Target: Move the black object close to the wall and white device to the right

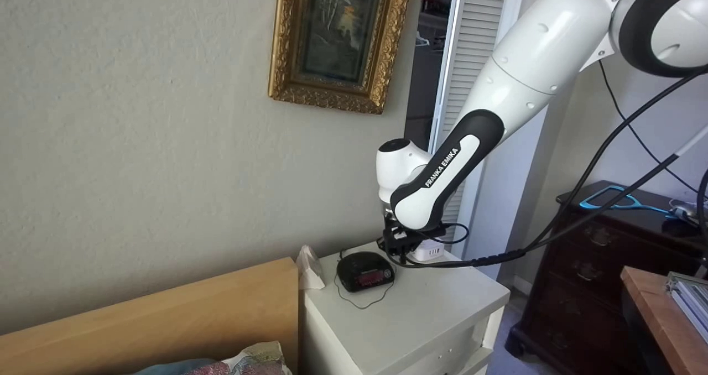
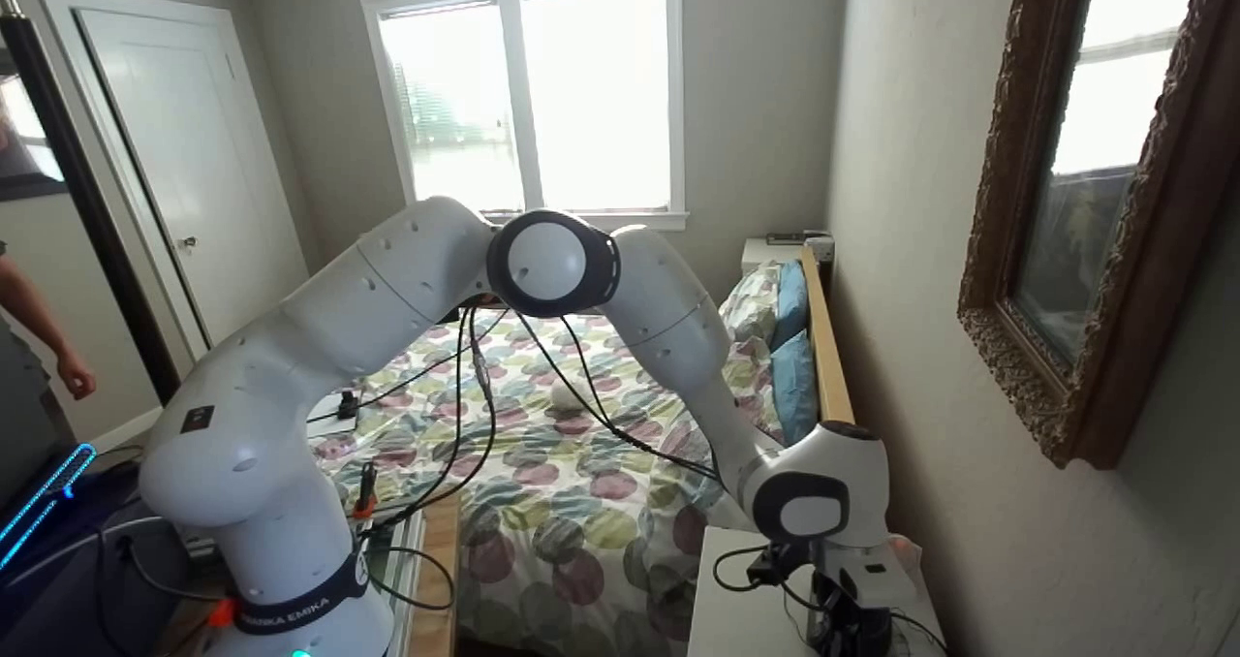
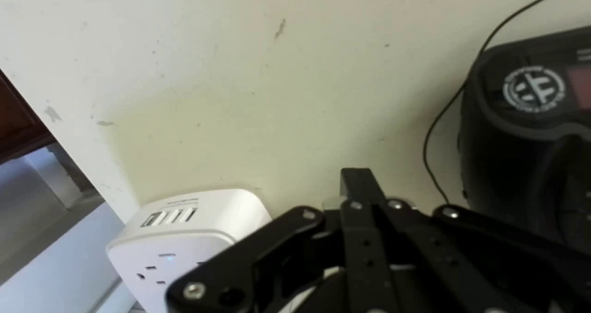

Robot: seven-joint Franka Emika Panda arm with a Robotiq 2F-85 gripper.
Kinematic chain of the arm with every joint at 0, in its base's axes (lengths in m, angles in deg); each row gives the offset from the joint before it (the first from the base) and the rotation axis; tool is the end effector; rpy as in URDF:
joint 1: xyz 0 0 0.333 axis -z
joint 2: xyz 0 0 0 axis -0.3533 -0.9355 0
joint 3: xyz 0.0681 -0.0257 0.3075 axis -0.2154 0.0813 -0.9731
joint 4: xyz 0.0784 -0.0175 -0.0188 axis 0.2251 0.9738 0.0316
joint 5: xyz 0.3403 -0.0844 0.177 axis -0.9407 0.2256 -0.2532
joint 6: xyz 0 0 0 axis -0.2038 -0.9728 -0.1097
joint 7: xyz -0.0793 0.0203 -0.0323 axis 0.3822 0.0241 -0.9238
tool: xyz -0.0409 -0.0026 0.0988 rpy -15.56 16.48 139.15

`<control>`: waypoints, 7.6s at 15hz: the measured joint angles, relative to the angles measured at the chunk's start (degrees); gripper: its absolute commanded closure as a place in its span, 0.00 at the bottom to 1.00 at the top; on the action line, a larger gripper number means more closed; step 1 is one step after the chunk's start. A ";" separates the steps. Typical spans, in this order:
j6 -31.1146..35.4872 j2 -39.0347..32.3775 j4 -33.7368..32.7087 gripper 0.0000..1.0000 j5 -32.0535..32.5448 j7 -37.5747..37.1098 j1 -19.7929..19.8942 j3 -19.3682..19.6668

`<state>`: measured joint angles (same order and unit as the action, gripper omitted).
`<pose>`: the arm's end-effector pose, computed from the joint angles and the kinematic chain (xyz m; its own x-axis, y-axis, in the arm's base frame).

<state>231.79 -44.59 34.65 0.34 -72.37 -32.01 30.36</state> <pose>0.6361 -0.1126 0.0434 0.6183 -0.7648 0.1809 -0.7826 -0.5779 0.2315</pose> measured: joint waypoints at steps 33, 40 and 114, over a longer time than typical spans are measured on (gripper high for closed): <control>-6.03 2.93 2.65 1.00 -0.01 -16.14 11.36 -1.84; -6.01 1.34 0.16 1.00 -0.01 -16.20 11.56 -2.06; -0.33 -4.55 -11.34 1.00 -0.47 -16.36 15.88 -5.70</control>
<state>231.46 -49.14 23.31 -0.13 -88.74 -16.13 24.67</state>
